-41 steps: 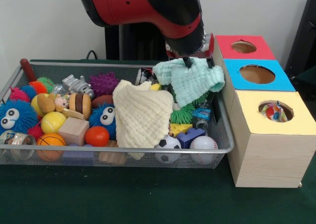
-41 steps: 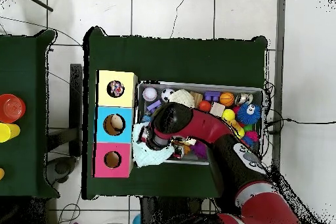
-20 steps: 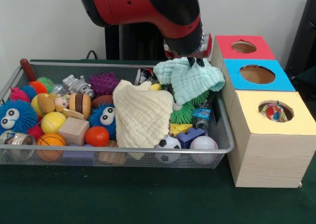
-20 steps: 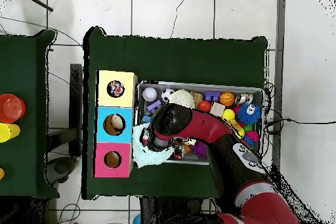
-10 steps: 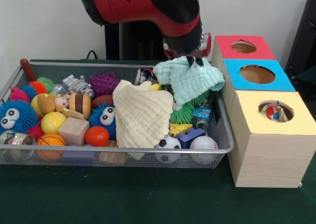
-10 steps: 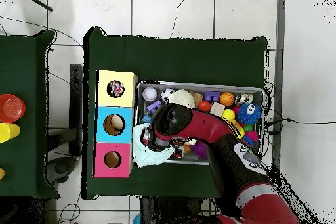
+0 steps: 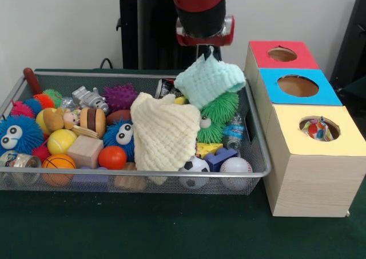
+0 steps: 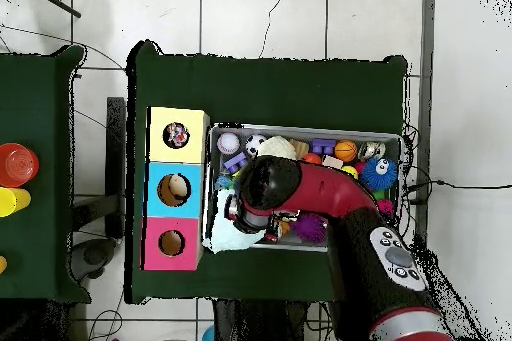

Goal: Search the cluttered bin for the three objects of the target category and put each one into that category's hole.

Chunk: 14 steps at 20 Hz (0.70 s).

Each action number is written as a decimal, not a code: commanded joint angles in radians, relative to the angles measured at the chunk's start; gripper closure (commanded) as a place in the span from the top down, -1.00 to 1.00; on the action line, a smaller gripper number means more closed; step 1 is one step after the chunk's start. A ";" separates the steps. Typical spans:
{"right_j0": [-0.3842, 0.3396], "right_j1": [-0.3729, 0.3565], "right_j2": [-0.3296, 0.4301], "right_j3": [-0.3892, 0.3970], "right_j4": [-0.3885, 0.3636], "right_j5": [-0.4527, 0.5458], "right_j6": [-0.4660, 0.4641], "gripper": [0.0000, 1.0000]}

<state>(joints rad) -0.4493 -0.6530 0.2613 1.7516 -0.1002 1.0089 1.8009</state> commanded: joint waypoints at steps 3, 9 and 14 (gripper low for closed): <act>0.013 -0.069 -0.050 -0.014 -0.109 0.221 0.004 -1.00; 0.016 -0.087 -0.057 -0.022 -0.140 0.289 0.011 -1.00; 0.011 -0.081 -0.055 -0.049 -0.167 0.320 0.008 -1.00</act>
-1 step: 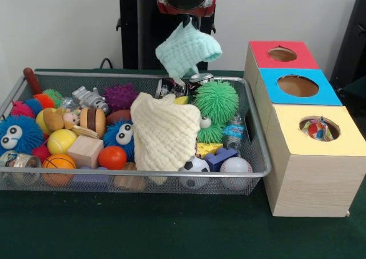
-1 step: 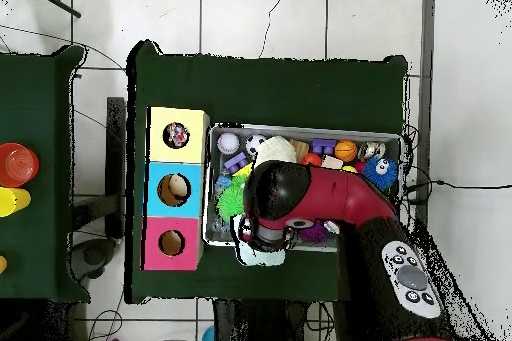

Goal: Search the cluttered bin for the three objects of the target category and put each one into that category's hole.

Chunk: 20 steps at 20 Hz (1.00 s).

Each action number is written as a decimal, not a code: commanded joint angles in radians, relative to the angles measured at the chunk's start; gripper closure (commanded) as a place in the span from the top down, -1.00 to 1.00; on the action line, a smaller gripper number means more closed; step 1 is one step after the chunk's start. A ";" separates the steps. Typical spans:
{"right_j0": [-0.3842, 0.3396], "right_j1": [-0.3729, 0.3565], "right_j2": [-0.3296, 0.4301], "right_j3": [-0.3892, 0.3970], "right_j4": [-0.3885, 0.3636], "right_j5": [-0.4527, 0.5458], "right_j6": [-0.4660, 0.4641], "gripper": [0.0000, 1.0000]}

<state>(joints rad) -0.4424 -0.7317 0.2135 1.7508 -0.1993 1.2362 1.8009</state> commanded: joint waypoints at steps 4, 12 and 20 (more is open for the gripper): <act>0.005 -0.013 -0.006 -0.037 -0.079 0.096 0.006 -1.00; -0.006 -0.003 0.019 -0.022 -0.066 -0.105 0.024 -1.00; -0.017 -0.002 0.035 -0.008 -0.046 -0.222 0.020 -1.00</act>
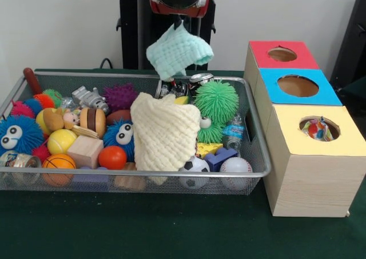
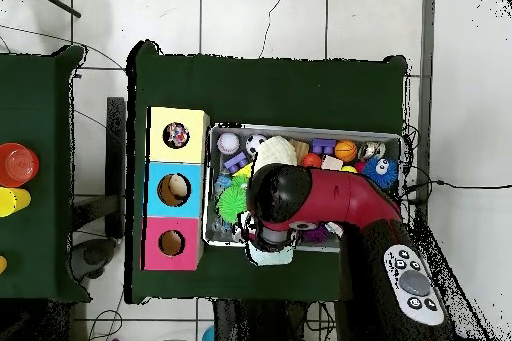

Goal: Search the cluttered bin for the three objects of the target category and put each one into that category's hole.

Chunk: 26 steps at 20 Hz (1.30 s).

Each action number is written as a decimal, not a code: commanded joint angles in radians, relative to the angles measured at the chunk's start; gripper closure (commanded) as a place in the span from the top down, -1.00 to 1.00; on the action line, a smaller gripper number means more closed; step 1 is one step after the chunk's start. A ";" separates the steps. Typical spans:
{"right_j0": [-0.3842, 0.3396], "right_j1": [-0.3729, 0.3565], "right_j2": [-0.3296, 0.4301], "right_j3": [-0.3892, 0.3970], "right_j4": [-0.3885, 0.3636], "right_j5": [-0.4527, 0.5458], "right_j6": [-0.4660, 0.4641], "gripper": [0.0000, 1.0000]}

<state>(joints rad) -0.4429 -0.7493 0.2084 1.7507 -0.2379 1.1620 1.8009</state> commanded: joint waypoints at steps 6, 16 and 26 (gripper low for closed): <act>-0.018 0.039 0.037 -0.039 -0.008 -0.158 0.015 -1.00; -0.015 0.048 0.044 -0.051 0.004 -0.199 0.024 -1.00; 0.002 0.059 0.020 -0.078 -0.032 -0.197 0.036 -1.00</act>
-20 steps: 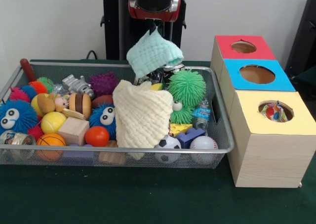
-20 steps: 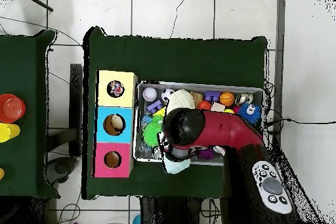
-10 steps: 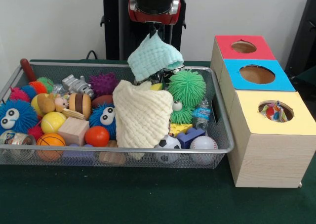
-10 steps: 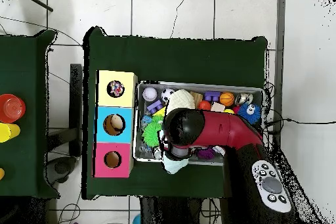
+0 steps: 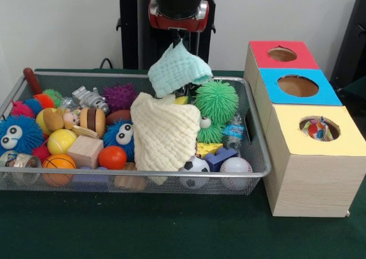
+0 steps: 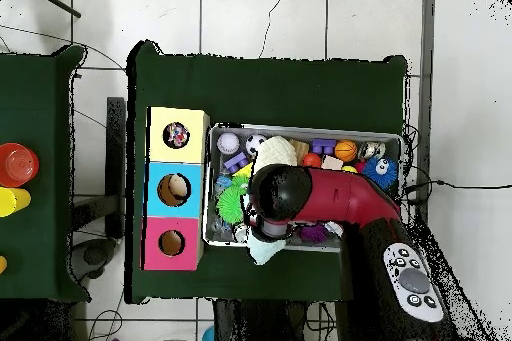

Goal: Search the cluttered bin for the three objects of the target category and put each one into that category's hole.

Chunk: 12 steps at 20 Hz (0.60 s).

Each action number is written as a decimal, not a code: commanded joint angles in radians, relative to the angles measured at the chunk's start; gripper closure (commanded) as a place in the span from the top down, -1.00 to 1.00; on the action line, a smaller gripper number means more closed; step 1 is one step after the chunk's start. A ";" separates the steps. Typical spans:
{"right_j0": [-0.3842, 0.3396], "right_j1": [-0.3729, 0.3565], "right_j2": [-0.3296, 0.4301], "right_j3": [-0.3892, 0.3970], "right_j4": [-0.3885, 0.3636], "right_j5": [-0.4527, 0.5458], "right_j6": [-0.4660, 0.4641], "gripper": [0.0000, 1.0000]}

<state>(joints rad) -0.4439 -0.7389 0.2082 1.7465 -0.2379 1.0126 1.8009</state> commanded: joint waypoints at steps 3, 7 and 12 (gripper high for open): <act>0.019 0.044 -0.007 -0.100 -0.067 0.014 0.036 -1.00; 0.020 0.043 -0.019 -0.099 -0.080 -0.053 0.043 -1.00; 0.014 0.016 -0.038 -0.099 -0.112 -0.132 0.040 -1.00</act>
<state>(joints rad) -0.4284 -0.7359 0.1925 1.6930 -0.2543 0.9937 1.8009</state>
